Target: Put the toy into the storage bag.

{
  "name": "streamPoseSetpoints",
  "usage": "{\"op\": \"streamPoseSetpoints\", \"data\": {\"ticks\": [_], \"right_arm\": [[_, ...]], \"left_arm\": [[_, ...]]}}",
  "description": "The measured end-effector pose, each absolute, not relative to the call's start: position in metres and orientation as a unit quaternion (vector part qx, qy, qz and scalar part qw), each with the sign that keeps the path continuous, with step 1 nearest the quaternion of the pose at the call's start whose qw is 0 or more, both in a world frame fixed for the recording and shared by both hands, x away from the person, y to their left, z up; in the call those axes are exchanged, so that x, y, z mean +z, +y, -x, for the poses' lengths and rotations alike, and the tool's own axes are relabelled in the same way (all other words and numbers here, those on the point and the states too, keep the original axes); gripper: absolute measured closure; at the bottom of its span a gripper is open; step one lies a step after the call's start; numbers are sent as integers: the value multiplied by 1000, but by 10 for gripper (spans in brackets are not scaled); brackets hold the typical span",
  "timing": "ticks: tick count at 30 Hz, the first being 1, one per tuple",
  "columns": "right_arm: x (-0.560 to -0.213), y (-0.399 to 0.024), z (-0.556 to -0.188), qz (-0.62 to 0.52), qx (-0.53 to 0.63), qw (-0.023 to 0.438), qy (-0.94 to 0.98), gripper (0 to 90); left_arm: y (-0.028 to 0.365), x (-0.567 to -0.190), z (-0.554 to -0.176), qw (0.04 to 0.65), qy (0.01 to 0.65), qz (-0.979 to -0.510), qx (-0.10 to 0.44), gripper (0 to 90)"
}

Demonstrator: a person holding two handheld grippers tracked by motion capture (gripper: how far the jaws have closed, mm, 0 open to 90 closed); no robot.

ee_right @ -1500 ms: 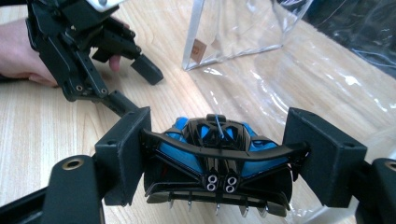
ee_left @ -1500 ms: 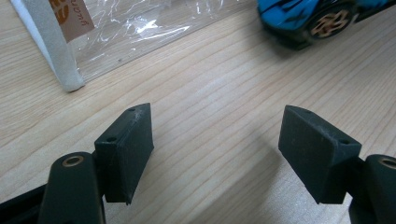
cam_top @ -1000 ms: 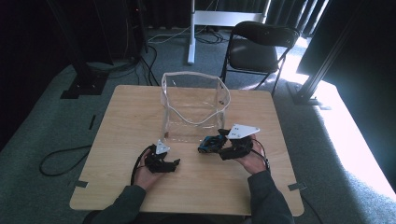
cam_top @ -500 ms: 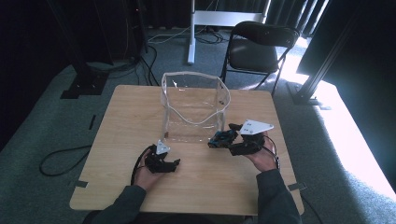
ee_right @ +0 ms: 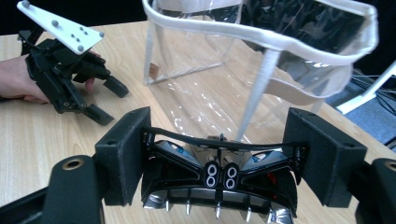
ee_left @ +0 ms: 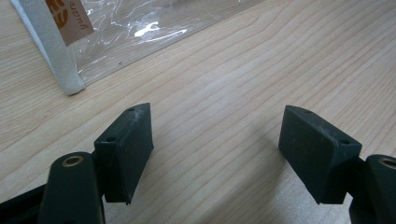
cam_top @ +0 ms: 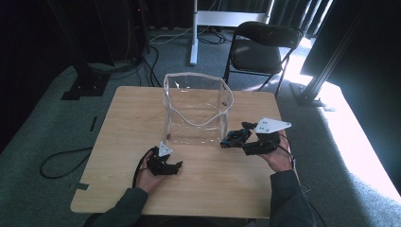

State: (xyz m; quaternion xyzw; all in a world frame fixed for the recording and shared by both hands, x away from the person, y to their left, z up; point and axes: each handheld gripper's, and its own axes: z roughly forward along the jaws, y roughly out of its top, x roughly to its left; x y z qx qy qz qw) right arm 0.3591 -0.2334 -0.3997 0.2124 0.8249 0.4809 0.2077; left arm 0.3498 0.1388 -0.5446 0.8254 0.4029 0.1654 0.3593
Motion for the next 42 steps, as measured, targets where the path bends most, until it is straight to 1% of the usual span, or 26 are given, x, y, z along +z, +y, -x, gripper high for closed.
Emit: {"op": "streamPoseSetpoints", "data": {"ticks": [15, 21, 26, 39, 42], "right_arm": [[-383, -251, -372, -230, 472, 229, 819, 247], [-365, -260, -383, -235, 470, 241, 816, 247], [-351, -264, -395, -233, 474, 242, 814, 247], [-319, -260, -419, -223, 469, 254, 816, 247], [-306, -257, -424, -216, 470, 261, 815, 247]], "left_arm": [[139, -544, -350, 358, 402, -826, 166, 264], [139, -545, -350, 359, 402, -825, 166, 264], [139, -545, -350, 360, 403, -825, 166, 264], [139, -545, -350, 360, 403, -825, 166, 264], [139, -545, -350, 359, 403, -825, 167, 264]]}}
